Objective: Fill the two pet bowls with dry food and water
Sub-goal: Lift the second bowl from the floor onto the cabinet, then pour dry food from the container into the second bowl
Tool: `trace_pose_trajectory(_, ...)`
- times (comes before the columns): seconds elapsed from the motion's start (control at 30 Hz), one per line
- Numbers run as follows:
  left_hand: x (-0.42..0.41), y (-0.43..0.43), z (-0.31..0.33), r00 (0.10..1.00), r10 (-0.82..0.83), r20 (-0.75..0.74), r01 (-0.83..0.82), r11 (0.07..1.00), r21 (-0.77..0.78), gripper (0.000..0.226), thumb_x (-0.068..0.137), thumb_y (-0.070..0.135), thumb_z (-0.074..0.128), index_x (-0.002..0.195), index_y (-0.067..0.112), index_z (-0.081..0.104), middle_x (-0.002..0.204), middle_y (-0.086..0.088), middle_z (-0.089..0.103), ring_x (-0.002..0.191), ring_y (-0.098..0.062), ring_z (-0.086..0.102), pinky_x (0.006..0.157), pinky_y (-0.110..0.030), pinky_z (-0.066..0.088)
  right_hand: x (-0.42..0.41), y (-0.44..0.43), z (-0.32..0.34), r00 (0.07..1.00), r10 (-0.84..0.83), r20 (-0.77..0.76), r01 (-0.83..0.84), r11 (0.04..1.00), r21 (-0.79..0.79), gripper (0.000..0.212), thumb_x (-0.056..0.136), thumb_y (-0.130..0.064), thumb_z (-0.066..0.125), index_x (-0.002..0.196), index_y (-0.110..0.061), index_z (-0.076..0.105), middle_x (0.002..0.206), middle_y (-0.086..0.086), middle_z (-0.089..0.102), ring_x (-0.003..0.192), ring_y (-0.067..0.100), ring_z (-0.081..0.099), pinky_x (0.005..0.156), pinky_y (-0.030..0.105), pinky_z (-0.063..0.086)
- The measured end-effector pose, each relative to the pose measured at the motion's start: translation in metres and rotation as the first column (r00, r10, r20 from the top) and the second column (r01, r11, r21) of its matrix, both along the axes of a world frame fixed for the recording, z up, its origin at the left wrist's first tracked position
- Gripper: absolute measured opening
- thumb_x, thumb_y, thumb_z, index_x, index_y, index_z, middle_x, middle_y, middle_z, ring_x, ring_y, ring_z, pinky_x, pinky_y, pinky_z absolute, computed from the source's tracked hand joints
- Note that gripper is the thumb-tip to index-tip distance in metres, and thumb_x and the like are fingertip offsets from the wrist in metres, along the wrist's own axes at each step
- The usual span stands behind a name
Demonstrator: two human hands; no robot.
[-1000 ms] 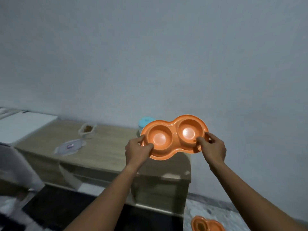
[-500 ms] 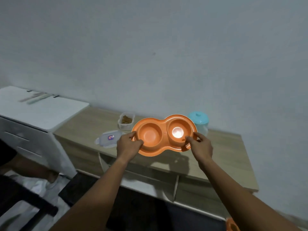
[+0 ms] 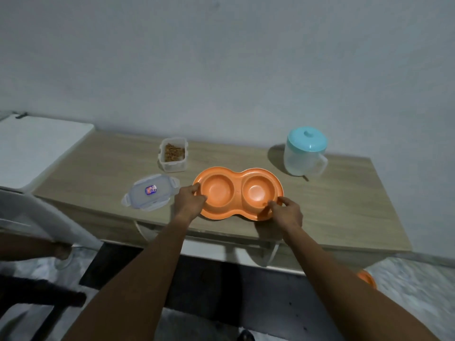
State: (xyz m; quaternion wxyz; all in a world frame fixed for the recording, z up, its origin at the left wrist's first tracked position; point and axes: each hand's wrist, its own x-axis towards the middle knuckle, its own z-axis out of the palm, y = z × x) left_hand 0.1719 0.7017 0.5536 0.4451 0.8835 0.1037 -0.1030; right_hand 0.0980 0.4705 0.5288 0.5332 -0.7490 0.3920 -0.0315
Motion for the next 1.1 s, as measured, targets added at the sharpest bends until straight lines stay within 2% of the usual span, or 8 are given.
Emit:
trace_pose_trajectory(0.23, 0.038, -0.007, -0.041, 1.000, -0.020, -0.018, 0.021, 0.999, 0.049, 0.048, 0.086, 0.026, 0.071, 0.131, 0.010, 0.062, 0.135, -0.014, 0.062, 0.127, -0.032, 0.057, 0.108, -0.041, 0.043, 0.032, -0.008, -0.027, 0.998, -0.022, -0.062, 0.023, 1.000, 0.010, 0.055, 0.091, -0.045, 0.069, 0.138, -0.015, 0.063, 0.141, 0.010, 0.062, 0.128, 0.033, 0.057, 0.105, 0.041, 0.044)
trace_pose_trajectory(0.5, 0.064, -0.008, -0.042, 0.998, -0.005, -0.060, 0.008, 0.999, 0.049, 0.050, 0.079, 0.027, 0.076, 0.126, 0.014, 0.067, 0.125, -0.013, 0.069, 0.112, -0.031, 0.065, 0.096, -0.036, 0.051, 0.053, -0.009, -0.029, 0.989, -0.101, -0.105, 0.101, 0.995, -0.006, 0.055, 0.085, -0.045, 0.072, 0.133, -0.021, 0.062, 0.130, 0.009, 0.065, 0.117, 0.031, 0.060, 0.093, 0.041, 0.047)
trace_pose_trajectory(0.63, 0.071, -0.007, -0.039, 0.998, -0.026, -0.065, 0.030, 0.998, 0.063, 0.051, 0.075, 0.034, 0.077, 0.123, 0.020, 0.070, 0.120, -0.010, 0.072, 0.107, -0.028, 0.067, 0.091, -0.033, 0.052, 0.062, 0.003, -0.028, 0.968, -0.154, -0.196, 0.129, 0.983, -0.133, 0.053, 0.087, -0.048, 0.069, 0.131, -0.022, 0.058, 0.133, 0.012, 0.057, 0.113, 0.035, 0.059, 0.094, 0.046, 0.050)
trace_pose_trajectory(0.7, 0.075, 0.001, -0.038, 0.996, -0.069, -0.057, 0.073, 0.994, 0.076, 0.053, 0.073, 0.043, 0.075, 0.122, 0.026, 0.070, 0.119, -0.006, 0.072, 0.108, -0.027, 0.067, 0.090, -0.034, 0.053, 0.067, 0.018, -0.025, 0.945, -0.213, -0.248, 0.139, 0.948, -0.285, 0.055, 0.087, -0.050, 0.068, 0.133, -0.023, 0.054, 0.138, 0.014, 0.044, 0.120, 0.040, 0.052, 0.101, 0.051, 0.044)
trace_pose_trajectory(0.77, 0.081, 0.014, -0.035, 0.997, -0.070, -0.037, 0.071, 0.997, 0.039, 0.054, 0.074, 0.049, 0.072, 0.123, 0.028, 0.069, 0.122, -0.003, 0.071, 0.113, -0.025, 0.065, 0.093, -0.034, 0.051, 0.076, 0.039, -0.020, 0.954, -0.236, -0.186, 0.137, 0.893, -0.428, 0.056, 0.087, -0.049, 0.068, 0.135, -0.023, 0.053, 0.139, 0.016, 0.041, 0.126, 0.041, 0.044, 0.105, 0.053, 0.037)
trace_pose_trajectory(0.9, 0.102, 0.052, -0.023, 0.989, 0.065, 0.132, -0.064, 0.998, -0.006, 0.036, 0.078, 0.039, 0.070, 0.110, 0.023, 0.074, 0.111, -0.002, 0.075, 0.108, -0.022, 0.067, 0.093, -0.031, 0.051, 0.114, 0.094, -0.007, 0.998, -0.039, -0.052, 0.008, 0.869, -0.494, 0.044, 0.087, -0.049, 0.069, 0.125, -0.026, 0.064, 0.133, 0.014, 0.054, 0.129, 0.039, 0.044, 0.107, 0.049, 0.034)
trace_pose_trajectory(1.0, 0.125, 0.091, -0.018, 0.967, 0.161, 0.198, -0.160, 0.987, -0.021, 0.022, 0.080, 0.027, 0.068, 0.099, 0.020, 0.076, 0.104, -0.003, 0.076, 0.101, -0.026, 0.067, 0.081, -0.025, 0.045, 0.150, 0.143, -0.002, 0.981, 0.176, 0.084, -0.136, 0.926, -0.353, 0.024, 0.088, -0.041, 0.071, 0.106, -0.024, 0.074, 0.108, 0.004, 0.070, 0.111, 0.028, 0.061, 0.091, 0.035, 0.045)
trace_pose_trajectory(1.1, 0.147, 0.127, -0.025, 0.976, 0.138, 0.169, -0.145, 0.989, 0.026, 0.019, 0.080, 0.023, 0.068, 0.098, 0.019, 0.075, 0.105, -0.006, 0.075, 0.101, -0.029, 0.067, 0.077, -0.026, 0.044, 0.175, 0.184, -0.003, 0.952, 0.283, 0.119, -0.262, 0.951, -0.167, 0.015, 0.090, -0.033, 0.073, 0.096, -0.020, 0.074, 0.091, -0.005, 0.073, 0.092, 0.019, 0.068, 0.084, 0.040, 0.055)
